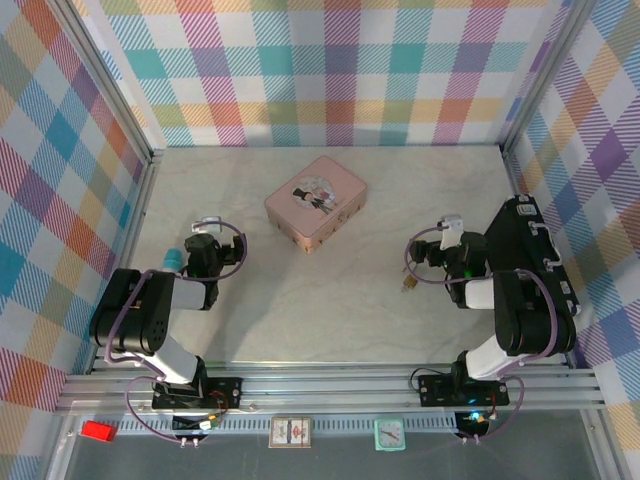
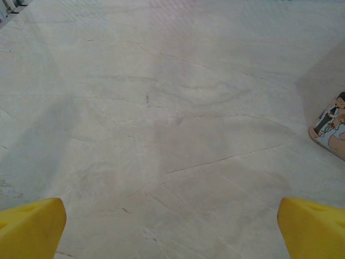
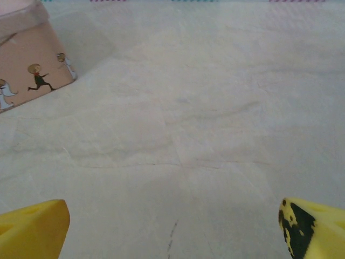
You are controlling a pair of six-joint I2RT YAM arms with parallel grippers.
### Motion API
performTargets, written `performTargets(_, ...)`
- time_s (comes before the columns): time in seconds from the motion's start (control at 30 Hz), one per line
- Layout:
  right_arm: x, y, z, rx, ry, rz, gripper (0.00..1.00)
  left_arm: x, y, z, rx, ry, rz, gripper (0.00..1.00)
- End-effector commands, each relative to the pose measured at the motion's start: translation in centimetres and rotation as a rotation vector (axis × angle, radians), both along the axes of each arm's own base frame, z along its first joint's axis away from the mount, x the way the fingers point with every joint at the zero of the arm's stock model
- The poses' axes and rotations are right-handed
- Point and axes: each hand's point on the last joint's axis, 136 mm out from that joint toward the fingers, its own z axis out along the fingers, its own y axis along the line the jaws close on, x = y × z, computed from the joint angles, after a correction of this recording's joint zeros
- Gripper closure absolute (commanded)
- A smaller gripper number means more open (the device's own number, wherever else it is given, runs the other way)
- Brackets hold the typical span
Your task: Unlock the padlock with the key
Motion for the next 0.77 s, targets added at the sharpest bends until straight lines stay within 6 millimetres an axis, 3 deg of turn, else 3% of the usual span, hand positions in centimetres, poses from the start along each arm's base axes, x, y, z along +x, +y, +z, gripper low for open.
performTargets(0.0, 1.1, 0.5, 2.1, 0.062, -0.062, 0.014, 0.01, 0.6, -0.2, 0.8, -0.023, -0.026, -0.011, 0.0)
performTargets(0.1, 1.6, -1.2, 1.8, 0.049, -0.032, -0.093, 0.01, 0.5, -0.2, 0.8, -0.023, -0.026, -0.01, 0.0)
performTargets(0.73, 1.4, -1.1, 2.0, 0.029, -0.042, -0.105, 0.01, 0.5, -0.5, 0.8, -0.023, -0.028, -0.035, 0.0)
